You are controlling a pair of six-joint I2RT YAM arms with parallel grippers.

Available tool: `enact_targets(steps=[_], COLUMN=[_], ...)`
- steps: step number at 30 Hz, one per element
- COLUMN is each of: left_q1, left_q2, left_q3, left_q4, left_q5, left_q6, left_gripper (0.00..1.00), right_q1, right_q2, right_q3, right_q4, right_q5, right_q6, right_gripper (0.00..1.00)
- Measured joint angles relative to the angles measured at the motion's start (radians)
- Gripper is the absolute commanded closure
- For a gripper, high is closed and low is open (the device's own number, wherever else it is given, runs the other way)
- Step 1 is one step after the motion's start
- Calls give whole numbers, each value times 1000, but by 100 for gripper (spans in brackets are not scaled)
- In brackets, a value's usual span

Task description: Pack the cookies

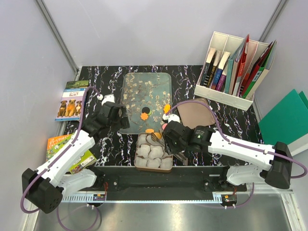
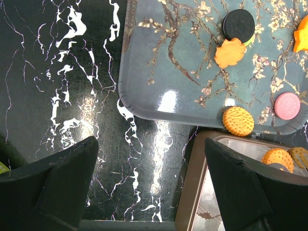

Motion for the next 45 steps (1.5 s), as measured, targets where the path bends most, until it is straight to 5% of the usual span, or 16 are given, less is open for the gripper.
enact_targets(steps=[4,17,27,45], left_q1=[0,0,0,0], left_q2=[0,0,-2,-11], left_q3=[0,0,0,0], left_q4=[0,0,0,0], left_q5=[0,0,1,1], left_q6=[0,0,0,0], left_gripper=[5,5,5,6], right_q1=[1,18,39,55], right_q2=[14,18,18,13], right_q3=[0,2,17,81], right_q4=[5,1,-2,-37], right_q5=[-1,1,3,80], right_q6=[3,25,38,34], right_gripper=[69,63,45,39])
